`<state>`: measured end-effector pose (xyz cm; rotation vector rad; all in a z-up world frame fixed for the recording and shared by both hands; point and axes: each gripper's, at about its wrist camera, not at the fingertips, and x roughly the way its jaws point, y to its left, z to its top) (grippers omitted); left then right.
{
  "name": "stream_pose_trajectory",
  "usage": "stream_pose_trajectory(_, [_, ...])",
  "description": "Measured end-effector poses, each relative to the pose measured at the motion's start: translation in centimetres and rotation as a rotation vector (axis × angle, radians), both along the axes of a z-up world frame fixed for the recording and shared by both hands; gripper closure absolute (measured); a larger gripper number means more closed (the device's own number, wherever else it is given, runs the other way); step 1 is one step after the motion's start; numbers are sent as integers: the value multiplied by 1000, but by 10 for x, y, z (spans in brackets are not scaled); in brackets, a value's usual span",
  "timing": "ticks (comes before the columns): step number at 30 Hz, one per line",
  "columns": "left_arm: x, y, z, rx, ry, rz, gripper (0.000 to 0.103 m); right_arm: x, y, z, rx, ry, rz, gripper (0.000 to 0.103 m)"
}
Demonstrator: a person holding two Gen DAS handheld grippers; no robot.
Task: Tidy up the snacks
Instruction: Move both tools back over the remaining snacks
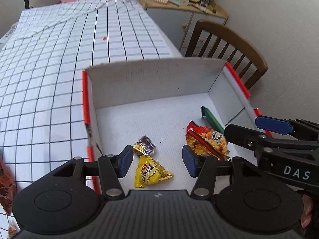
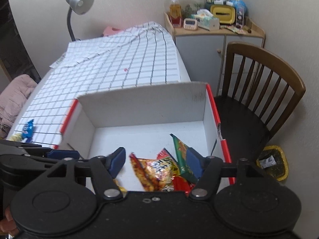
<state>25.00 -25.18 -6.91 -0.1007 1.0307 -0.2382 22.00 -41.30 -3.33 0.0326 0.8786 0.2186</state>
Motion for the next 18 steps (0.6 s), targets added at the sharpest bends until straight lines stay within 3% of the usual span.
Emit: stream_pose_trajectory(18, [-64,82,54,-46,-160,-1,47,-66,65,54,64,-159,56,19])
